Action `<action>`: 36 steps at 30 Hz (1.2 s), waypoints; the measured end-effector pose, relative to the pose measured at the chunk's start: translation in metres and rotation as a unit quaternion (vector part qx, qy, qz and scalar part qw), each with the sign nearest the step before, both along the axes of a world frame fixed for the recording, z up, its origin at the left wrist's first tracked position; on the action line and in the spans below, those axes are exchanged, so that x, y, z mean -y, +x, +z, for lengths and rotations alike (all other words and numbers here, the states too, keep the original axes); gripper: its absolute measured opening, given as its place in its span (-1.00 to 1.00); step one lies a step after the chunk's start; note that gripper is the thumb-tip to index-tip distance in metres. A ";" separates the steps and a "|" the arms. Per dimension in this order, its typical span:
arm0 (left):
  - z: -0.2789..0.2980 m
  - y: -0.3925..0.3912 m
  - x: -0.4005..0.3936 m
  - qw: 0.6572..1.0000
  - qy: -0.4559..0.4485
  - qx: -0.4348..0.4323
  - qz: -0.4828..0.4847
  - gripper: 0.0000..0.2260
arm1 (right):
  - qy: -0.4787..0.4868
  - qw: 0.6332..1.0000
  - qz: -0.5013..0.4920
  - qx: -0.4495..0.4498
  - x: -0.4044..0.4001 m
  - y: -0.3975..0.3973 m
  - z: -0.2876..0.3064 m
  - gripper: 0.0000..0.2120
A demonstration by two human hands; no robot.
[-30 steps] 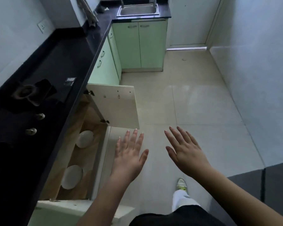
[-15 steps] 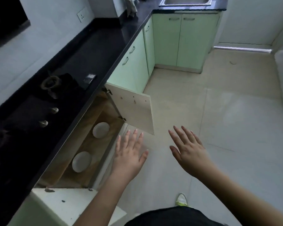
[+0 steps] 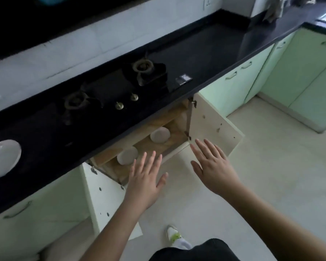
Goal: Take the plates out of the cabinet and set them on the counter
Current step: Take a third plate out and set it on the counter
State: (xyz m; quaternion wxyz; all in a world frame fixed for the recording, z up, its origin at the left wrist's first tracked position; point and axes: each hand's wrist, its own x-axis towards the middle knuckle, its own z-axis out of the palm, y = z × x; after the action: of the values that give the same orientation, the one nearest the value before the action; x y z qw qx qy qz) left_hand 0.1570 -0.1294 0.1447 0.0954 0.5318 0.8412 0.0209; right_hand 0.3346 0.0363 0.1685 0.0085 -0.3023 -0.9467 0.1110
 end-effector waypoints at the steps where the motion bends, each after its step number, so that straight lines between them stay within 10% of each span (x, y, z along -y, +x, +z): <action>1: -0.002 -0.008 0.003 1.000 0.005 0.006 0.018 -0.34 | 0.012 1.000 0.014 0.002 -0.004 -0.012 0.001 -0.44; 36: -0.060 -0.066 -0.042 0.916 -0.036 0.056 0.396 -0.43 | -0.057 0.898 0.432 0.065 -0.115 -0.255 -0.074 -0.47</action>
State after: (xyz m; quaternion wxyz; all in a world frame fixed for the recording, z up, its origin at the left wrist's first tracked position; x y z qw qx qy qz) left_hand 0.0910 -0.0875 0.0850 0.1454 0.1498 0.9763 0.0570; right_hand 0.0792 0.1512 0.0940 -0.1191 0.1295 -0.9747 0.1380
